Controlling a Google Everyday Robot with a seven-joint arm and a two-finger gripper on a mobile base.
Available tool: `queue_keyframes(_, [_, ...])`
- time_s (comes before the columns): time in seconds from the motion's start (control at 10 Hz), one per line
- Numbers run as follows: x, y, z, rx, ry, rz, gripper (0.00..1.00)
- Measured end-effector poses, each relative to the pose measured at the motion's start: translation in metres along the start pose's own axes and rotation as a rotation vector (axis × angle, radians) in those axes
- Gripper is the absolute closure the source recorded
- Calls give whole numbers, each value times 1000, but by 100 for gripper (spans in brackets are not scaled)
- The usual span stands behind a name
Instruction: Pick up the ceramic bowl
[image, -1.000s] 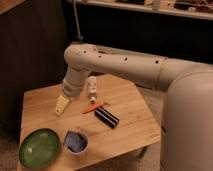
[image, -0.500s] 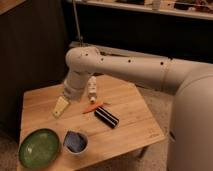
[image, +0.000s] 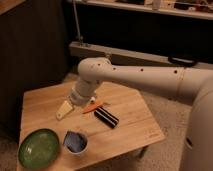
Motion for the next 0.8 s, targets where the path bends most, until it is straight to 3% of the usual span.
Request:
queue_keyframes(0.3, [-37,3,31,-62,32,-14,20])
queue_keyframes(0.6, [-55,17,100,-141,119,-55,20])
queue_keyframes(0.8, [-58,32,136,-161,183,-129,20])
